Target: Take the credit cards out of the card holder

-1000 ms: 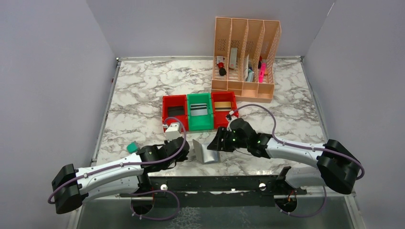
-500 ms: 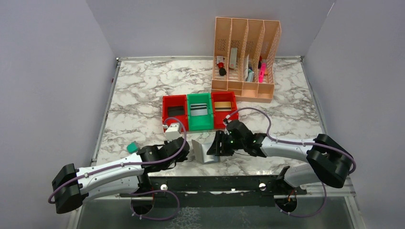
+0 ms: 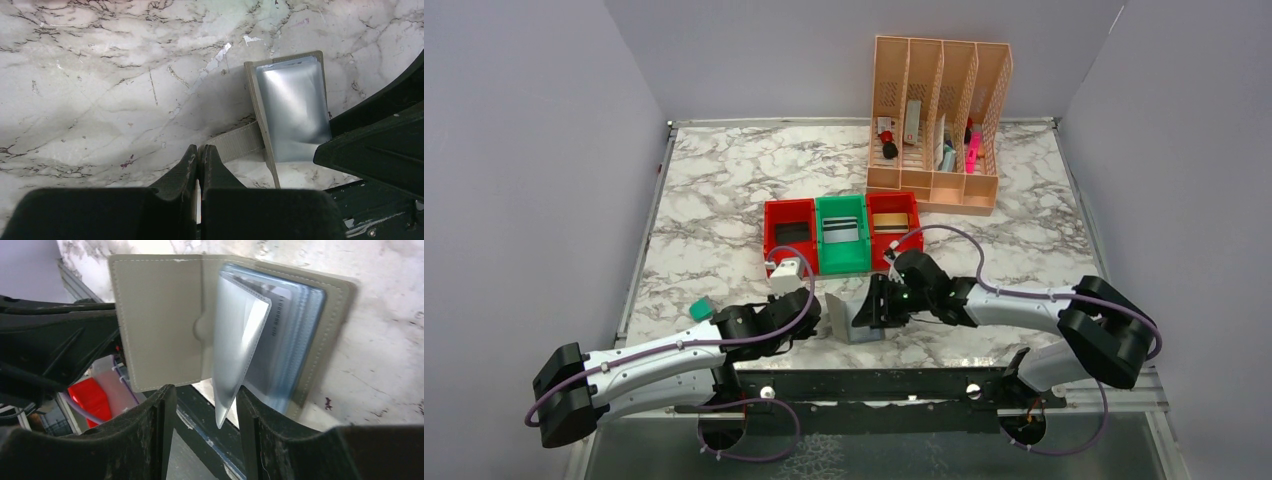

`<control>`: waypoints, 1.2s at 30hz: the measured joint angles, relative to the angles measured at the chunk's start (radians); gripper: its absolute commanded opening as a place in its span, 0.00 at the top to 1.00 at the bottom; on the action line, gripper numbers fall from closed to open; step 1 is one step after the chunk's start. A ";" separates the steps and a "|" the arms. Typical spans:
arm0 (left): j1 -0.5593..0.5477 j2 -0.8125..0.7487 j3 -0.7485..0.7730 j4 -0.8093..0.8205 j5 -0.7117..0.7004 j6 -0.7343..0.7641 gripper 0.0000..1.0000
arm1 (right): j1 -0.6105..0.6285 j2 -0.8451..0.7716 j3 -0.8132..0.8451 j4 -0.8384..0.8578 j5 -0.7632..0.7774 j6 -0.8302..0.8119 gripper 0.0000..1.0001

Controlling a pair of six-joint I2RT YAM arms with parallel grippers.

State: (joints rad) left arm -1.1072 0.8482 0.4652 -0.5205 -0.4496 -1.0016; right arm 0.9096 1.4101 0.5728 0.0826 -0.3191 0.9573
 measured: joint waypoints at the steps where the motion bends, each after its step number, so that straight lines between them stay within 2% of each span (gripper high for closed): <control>1: 0.000 0.000 0.000 0.000 0.000 0.000 1.00 | 0.000 0.000 0.004 0.003 -0.008 -0.001 0.48; 7: 0.000 0.000 0.000 0.000 0.000 0.002 1.00 | 0.000 0.018 0.043 0.058 -0.069 -0.018 0.48; 18: 0.000 0.000 0.000 -0.002 0.000 0.003 0.99 | 0.001 0.163 0.132 0.180 -0.207 -0.050 0.45; 22: 0.000 0.000 0.000 -0.010 -0.001 0.002 0.88 | 0.006 0.222 0.161 0.192 -0.242 -0.062 0.43; 31: 0.000 -0.002 0.005 -0.077 -0.021 -0.030 0.52 | 0.008 0.323 0.183 0.191 -0.259 -0.086 0.34; 36: 0.000 -0.019 0.032 -0.114 -0.039 -0.042 0.51 | 0.013 0.365 0.222 0.175 -0.263 -0.103 0.32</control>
State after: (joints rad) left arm -1.1072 0.8295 0.4973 -0.6350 -0.4885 -1.0435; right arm 0.9222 1.7752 0.7948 0.2577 -0.5819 0.8547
